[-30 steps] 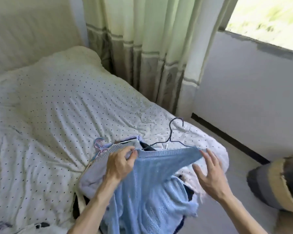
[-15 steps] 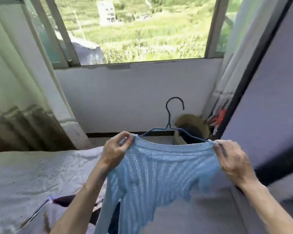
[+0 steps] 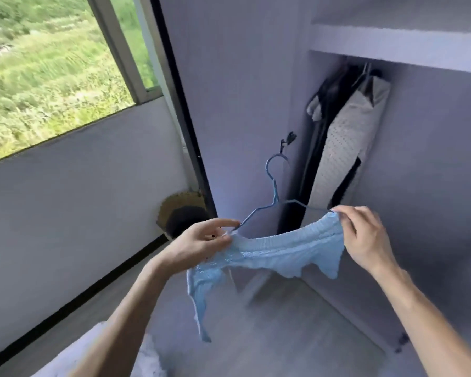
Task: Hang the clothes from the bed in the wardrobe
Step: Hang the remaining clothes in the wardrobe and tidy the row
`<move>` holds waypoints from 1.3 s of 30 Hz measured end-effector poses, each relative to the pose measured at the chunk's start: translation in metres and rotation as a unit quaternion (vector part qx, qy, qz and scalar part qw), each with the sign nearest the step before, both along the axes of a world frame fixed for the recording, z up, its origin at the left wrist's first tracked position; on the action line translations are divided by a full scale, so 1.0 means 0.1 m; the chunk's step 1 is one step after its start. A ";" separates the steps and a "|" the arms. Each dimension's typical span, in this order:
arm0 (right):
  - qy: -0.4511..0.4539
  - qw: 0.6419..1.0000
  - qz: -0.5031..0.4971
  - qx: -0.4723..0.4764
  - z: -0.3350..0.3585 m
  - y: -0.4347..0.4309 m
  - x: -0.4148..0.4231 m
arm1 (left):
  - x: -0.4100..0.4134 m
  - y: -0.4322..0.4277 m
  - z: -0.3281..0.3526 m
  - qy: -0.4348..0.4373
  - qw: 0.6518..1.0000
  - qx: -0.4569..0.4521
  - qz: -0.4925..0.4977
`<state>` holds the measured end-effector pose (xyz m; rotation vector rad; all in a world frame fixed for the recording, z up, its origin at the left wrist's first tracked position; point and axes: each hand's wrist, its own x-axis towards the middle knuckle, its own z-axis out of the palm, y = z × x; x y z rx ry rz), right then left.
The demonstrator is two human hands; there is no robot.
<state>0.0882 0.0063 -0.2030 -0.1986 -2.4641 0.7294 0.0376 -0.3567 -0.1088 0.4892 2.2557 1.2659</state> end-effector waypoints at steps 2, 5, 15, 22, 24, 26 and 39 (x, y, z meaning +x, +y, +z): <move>0.011 0.999 -0.037 0.003 0.03 0.11 -0.01 | -0.18 0.22 0.04 -0.041 0.998 0.027 -0.028; -0.005 0.997 -0.080 -0.005 0.00 0.27 -0.05 | -0.39 0.53 0.03 -0.104 0.990 0.082 -0.055; -0.056 0.973 -0.225 -0.007 0.44 0.59 0.21 | -0.68 1.51 -0.42 -0.126 0.981 0.124 -0.082; -0.016 0.955 -0.283 0.083 1.27 1.01 0.07 | -0.85 2.46 -0.42 -0.147 0.973 0.165 -0.064; -0.010 0.948 -0.290 0.128 1.49 1.16 -0.10 | -0.91 2.72 -0.35 -0.142 0.974 0.166 -0.066; 0.000 0.936 -0.293 0.197 1.69 1.32 -0.30 | -1.00 2.99 -0.29 -0.137 0.974 0.175 -0.052; 0.108 0.856 -0.317 0.395 1.89 2.55 -1.13 | -1.61 4.49 0.12 -0.063 0.973 0.220 0.022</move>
